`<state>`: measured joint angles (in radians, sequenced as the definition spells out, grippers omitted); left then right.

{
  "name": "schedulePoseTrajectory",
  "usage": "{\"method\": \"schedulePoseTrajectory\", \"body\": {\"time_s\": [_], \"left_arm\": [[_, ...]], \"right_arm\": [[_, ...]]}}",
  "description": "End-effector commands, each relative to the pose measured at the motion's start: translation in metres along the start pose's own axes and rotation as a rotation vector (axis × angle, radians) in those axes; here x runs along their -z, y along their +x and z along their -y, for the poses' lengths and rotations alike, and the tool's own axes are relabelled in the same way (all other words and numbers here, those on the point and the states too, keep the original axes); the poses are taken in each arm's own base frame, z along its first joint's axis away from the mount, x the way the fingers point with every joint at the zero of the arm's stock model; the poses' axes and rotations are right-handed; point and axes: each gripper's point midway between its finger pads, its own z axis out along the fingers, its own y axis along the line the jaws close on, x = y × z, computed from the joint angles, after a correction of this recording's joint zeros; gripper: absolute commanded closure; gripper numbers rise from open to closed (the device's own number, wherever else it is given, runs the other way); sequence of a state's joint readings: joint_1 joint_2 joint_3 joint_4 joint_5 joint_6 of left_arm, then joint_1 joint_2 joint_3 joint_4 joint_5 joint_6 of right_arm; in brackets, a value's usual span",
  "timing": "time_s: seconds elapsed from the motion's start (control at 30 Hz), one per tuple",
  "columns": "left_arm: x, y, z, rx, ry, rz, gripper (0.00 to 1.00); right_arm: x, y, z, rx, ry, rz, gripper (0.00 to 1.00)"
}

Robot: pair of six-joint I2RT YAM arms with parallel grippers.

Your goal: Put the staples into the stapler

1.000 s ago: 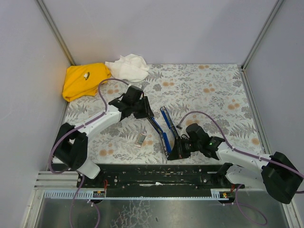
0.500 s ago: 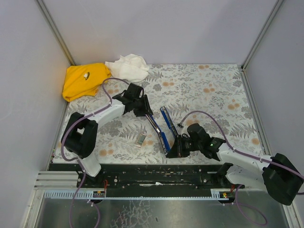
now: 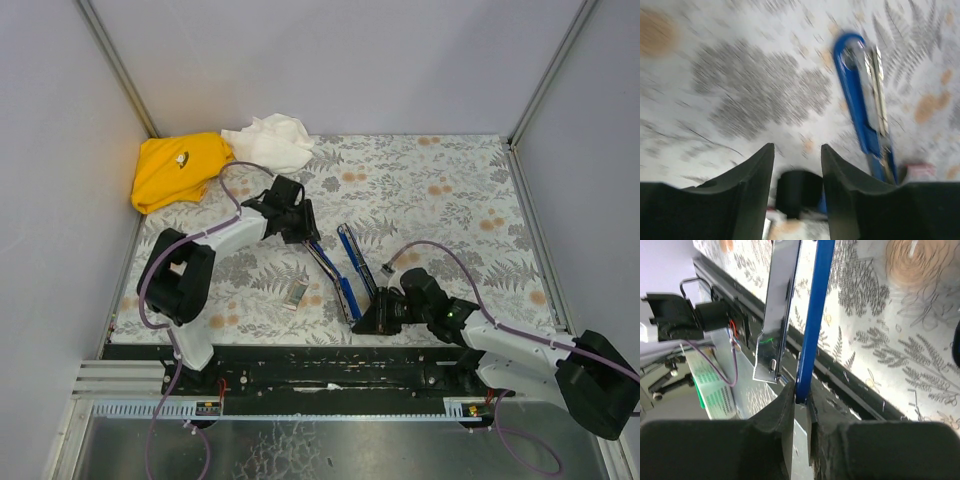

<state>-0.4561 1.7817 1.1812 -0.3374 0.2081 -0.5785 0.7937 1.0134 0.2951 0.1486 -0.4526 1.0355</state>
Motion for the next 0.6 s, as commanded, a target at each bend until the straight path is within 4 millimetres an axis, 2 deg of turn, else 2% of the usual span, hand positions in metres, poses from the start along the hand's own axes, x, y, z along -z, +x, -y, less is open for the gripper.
{"method": "schedulePoseTrajectory", "body": {"time_s": [0.0, 0.17, 0.27, 0.43, 0.5, 0.57], "left_arm": [[0.01, -0.103, -0.039, -0.087, -0.159, 0.357, 0.55], [0.011, -0.107, -0.04, -0.079, -0.149, 0.363, 0.46], [0.015, -0.112, -0.034, -0.084, -0.13, 0.373, 0.42], [0.039, -0.119, -0.015, -0.095, -0.069, 0.413, 0.37], [0.052, -0.115, -0.004, -0.084, -0.014, 0.418, 0.37], [0.058, -0.098, 0.003, -0.065, 0.048, 0.396, 0.37]], "right_arm": [[0.01, 0.033, -0.004, -0.023, -0.047, -0.138, 1.0], [0.01, 0.032, -0.004, -0.037, -0.049, -0.126, 1.0], [0.01, 0.031, -0.003, -0.044, -0.045, -0.117, 1.0], [0.009, 0.025, -0.005, -0.07, -0.056, -0.076, 1.0], [0.008, 0.023, -0.005, -0.079, -0.059, -0.059, 1.0], [0.007, 0.02, -0.005, -0.087, -0.061, -0.045, 1.0]]}}
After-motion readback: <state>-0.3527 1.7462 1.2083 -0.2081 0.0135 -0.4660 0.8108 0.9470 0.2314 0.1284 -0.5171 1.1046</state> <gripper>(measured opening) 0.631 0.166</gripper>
